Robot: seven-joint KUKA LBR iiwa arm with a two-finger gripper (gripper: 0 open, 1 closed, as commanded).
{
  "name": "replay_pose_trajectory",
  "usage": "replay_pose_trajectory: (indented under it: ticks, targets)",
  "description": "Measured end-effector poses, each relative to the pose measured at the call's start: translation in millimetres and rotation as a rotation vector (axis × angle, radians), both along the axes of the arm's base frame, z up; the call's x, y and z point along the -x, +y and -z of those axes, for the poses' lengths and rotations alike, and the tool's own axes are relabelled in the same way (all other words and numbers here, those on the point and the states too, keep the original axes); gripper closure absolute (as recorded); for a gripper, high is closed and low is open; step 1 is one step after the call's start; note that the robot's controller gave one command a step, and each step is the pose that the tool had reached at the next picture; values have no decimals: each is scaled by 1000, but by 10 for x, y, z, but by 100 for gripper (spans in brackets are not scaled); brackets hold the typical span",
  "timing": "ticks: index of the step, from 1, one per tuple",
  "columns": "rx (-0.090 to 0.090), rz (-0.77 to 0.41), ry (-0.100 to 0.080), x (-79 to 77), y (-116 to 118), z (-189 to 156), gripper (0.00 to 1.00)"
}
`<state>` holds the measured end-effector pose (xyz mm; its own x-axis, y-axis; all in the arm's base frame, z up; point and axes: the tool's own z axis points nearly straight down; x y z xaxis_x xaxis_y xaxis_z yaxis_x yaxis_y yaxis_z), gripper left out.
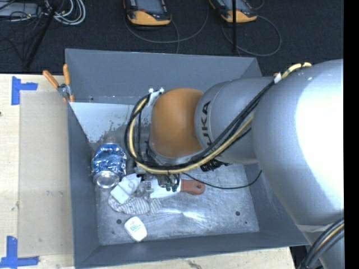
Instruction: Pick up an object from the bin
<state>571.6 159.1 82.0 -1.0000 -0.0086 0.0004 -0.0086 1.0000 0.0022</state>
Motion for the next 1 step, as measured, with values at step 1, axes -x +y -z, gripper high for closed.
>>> replay_pose_trajectory:
  ticks: [1]
  targets:
    - [0,-42,-4,-285,-410,-1182,100]
